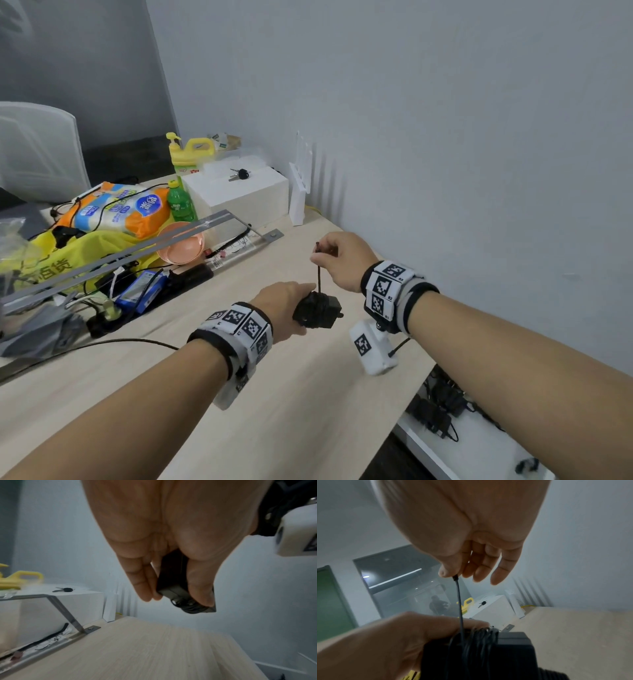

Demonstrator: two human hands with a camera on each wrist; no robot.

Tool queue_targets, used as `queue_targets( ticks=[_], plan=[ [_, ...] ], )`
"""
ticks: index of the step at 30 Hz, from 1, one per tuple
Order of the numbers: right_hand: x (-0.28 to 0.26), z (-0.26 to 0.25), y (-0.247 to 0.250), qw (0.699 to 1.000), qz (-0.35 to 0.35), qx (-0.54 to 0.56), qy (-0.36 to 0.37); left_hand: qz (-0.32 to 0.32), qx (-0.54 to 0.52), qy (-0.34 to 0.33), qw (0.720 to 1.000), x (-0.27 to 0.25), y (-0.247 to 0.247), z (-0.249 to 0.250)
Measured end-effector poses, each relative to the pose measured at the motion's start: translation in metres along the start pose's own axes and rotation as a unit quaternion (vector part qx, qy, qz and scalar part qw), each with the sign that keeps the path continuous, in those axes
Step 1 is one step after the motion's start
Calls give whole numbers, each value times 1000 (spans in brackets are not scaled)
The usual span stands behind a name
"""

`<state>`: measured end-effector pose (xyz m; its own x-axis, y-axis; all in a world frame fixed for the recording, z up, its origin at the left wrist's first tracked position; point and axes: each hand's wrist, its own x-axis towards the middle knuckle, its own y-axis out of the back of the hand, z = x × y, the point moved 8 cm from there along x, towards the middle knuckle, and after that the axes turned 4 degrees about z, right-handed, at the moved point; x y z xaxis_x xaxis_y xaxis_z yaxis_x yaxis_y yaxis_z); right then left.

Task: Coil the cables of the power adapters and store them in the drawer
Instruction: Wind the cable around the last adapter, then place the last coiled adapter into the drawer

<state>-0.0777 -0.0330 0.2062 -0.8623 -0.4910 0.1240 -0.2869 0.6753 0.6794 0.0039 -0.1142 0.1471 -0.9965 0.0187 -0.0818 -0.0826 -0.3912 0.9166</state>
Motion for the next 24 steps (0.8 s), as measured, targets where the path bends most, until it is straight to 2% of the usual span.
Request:
queue_targets(
  ticks=[4,6,8,10,13,15,18,22,24],
  plan=[
    [-8,42,0,997,1,-33,-69,-35,-33,-85,995,-3,-15,17],
    [-17,67,-4,993,-9,-29,-114,-37,-83,-101,991,-4,-23,22],
    [-28,94,-7,987,-21,-11,-161,-36,-185,-87,978,-1,-35,25],
    [-45,119,-3,977,-9,3,-213,-50,-300,-52,951,2,-54,31],
    [-71,150,16,966,37,18,-256,-95,-362,-10,927,9,-90,44],
    [-88,167,31,963,60,11,-262,-120,-368,11,922,17,-113,51],
    [-115,187,48,969,56,-25,-240,-144,-404,64,901,27,-147,62],
    [-155,208,57,980,-1,-100,-174,-193,-379,84,901,41,-191,89],
    [-176,228,57,978,-27,-109,-175,-234,-405,87,880,46,-216,111]
  ],
)
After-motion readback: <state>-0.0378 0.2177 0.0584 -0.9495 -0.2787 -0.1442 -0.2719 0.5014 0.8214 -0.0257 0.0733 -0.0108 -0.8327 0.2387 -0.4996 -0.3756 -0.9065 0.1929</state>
